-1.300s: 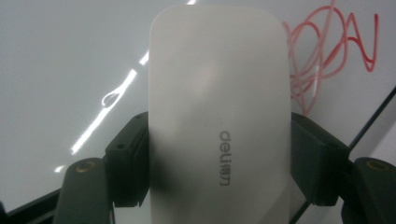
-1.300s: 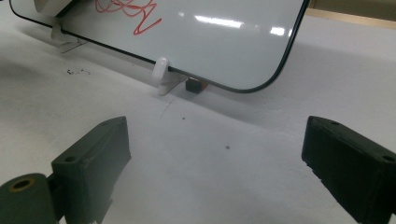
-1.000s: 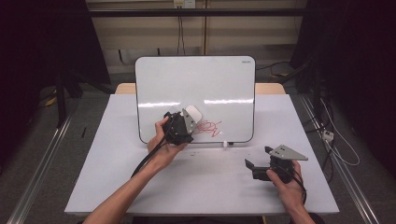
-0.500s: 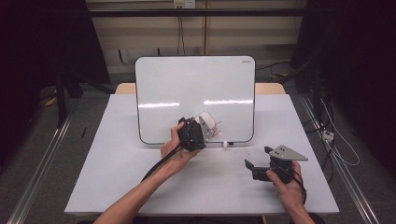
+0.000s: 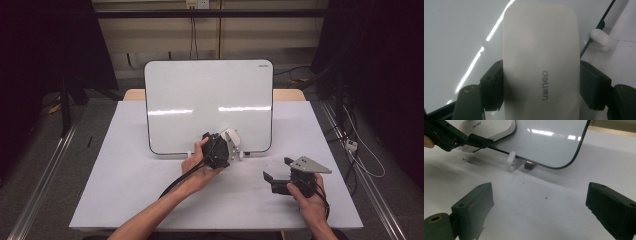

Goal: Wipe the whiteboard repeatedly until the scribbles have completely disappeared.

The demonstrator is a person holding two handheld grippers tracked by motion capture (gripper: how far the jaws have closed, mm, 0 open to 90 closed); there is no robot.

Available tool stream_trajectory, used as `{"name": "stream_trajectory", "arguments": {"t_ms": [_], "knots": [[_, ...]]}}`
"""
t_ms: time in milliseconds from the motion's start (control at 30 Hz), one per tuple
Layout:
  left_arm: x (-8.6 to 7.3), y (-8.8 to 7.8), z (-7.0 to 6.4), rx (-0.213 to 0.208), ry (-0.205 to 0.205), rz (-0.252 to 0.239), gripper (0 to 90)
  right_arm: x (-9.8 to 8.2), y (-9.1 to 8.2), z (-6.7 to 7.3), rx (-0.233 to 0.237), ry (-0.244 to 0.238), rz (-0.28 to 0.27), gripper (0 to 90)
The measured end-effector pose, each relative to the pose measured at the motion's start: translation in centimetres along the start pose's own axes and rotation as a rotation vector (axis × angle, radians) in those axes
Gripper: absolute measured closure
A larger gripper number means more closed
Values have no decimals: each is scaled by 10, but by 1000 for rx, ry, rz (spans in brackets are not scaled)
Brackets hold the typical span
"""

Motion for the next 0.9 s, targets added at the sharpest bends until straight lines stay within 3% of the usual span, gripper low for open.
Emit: {"name": "stream_trajectory", "arguments": {"t_ms": [133,300,333,567,700,900], "knots": [[-1,-2,6,-4,-15,8,304,0,0,-1,-2,3,-3,78],[-1,-5,22,20,-17,4,304,0,0,1,0,1,1,78],[-1,-6,25,14,-36,1,304,0,0,1,0,1,1,78],[3,-7,41,27,-63,3,303,-1,1,1,3,1,4,78],[8,-5,45,35,-81,-4,302,-1,1,1,3,0,5,78],[13,-3,45,56,-74,-6,301,-1,2,2,4,1,6,78]]}}
Point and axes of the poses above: each handheld gripper's, and its own axes: y roughly forward along the jaws, x roughly out of its top, z roughly to its left, the point moved 6 cm from there along y, roughly forward along the jaws, and after that the axes turned 4 degrees about -z, right-handed, at the moved point
